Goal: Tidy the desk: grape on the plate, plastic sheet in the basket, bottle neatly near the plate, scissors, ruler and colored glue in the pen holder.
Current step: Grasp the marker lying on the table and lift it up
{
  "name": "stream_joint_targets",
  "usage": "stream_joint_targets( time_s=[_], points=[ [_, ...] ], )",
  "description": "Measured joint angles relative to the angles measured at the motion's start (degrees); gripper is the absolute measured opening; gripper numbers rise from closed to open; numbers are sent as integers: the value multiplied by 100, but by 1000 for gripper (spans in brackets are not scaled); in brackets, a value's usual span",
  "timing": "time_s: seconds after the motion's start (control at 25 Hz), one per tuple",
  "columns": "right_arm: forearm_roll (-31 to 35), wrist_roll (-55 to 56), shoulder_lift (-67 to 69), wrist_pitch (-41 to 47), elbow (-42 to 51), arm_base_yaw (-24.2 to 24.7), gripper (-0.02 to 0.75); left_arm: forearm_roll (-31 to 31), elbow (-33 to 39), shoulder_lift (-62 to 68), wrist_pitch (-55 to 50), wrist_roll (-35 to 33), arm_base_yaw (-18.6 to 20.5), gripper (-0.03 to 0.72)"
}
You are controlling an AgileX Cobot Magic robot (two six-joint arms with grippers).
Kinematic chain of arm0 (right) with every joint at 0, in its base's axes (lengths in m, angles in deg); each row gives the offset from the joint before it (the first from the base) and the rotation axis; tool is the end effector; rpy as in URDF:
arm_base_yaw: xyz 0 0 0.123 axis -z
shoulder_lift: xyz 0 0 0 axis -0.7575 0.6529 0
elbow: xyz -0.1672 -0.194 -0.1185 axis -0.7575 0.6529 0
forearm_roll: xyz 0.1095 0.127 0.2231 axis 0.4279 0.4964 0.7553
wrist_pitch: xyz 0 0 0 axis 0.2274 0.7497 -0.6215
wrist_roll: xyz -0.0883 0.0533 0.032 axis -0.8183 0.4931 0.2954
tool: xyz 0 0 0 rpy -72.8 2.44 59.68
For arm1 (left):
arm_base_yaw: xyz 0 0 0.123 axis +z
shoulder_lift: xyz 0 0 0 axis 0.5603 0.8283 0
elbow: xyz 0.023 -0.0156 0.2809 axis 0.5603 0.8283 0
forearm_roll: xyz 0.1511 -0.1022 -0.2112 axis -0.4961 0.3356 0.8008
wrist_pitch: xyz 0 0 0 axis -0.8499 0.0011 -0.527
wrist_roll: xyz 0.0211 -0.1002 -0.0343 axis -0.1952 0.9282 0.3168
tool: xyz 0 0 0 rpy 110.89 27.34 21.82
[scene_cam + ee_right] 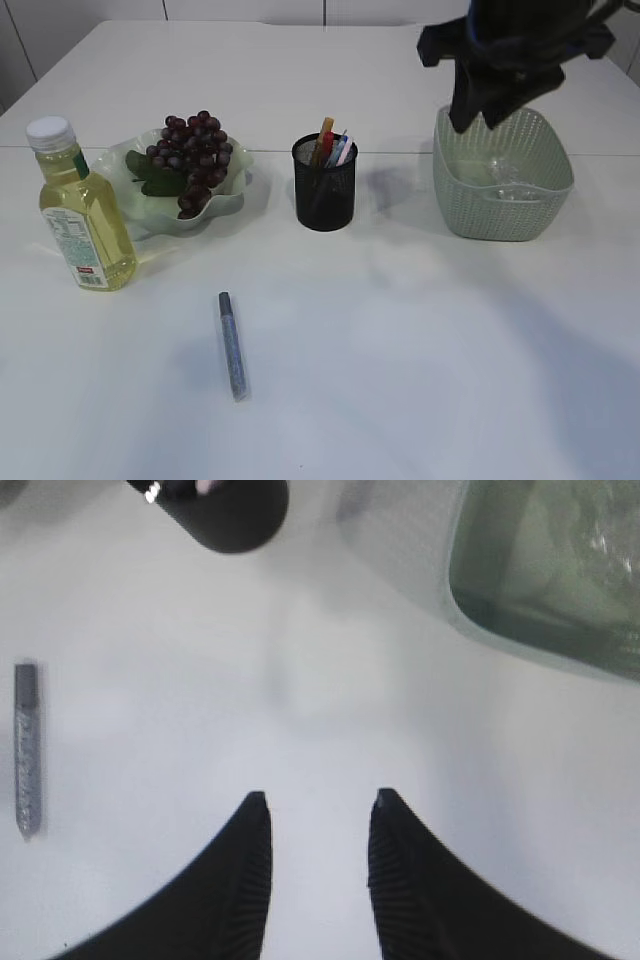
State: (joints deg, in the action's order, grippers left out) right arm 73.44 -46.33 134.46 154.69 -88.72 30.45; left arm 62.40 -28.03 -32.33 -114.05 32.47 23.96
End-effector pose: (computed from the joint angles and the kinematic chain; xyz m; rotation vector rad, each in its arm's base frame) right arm 0.3887 0.1358 0.3242 -0.3109 2.7540 0.1593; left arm 0.2002 -0.0371 0.3373 0.1089 2.5912 -0.1157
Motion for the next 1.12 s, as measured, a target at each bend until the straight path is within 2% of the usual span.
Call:
stream_joint_targets(
  time_s=[0.12,0.44,0.56,0.68,0.84,1.0,1.12],
  points=[
    [-22,39,-304,0,482,173,276,221,0,65,110,-83,0,434],
    [-100,110,-1108,0,1191,1261,276,835,-29,333,355,-387,0,435],
    [-142,89,-1302,0,1583,1503,276,985,-225,533,391,-519,-40,435],
    [-119,0,-1387,0,2001,1543,276,997,-515,851,446,-519,-306,434],
    [200,-254,-1387,-11,2377,1543,276,837,-895,1440,472,-197,-922,435],
    [582,-485,-1390,-21,2419,1543,276,347,-1190,2062,472,524,-1481,434],
    [689,-533,-1399,-21,2419,1543,276,233,-1335,2506,472,1039,-1618,434]
  ],
)
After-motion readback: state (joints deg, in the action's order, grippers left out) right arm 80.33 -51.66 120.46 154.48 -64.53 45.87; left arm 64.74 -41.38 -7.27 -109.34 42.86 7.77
